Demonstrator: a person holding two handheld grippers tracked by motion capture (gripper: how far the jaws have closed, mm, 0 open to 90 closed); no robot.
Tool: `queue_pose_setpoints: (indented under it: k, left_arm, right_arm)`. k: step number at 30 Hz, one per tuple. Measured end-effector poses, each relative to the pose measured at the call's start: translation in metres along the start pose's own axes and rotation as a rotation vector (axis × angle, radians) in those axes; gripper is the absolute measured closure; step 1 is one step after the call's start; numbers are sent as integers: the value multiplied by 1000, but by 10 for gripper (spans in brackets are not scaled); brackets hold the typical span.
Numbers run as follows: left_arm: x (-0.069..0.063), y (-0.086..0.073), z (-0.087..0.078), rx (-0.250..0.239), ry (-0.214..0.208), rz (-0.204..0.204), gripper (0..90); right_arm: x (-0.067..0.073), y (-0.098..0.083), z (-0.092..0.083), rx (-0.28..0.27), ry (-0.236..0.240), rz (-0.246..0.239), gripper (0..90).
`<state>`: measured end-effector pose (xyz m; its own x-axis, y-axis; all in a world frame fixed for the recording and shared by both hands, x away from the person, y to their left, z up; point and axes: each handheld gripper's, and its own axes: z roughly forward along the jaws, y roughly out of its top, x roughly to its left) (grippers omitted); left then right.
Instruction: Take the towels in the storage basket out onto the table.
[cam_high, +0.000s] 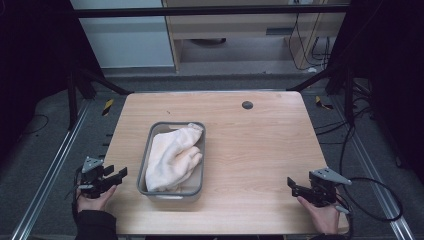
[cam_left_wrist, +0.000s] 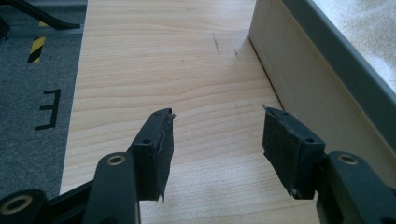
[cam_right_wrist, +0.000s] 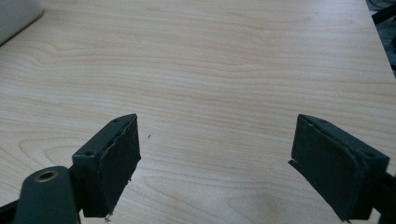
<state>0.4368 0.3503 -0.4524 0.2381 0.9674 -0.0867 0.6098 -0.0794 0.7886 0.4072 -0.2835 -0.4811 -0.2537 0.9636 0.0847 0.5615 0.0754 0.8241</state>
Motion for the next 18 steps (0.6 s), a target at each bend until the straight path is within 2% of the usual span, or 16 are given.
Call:
queue_pose_setpoints:
  k: [5,7,9,12,18]
  left_arm:
    - [0,5,-8,-33,11,-17,407]
    - [0,7,-12,-41,8,-29,376]
    - [0,9,-15,-50,8,-29,363]
    - [-1,12,-18,-62,-11,-39,348]
    - [-7,19,-24,-60,-34,-32,306]
  right_arm:
    - [6,0,0,10,24,-8,160]
    - [7,0,2,18,23,-31,160]
    - [8,-1,2,22,26,-33,160]
    - [8,-1,1,21,25,-29,159]
    - [5,-1,0,8,6,-35,154]
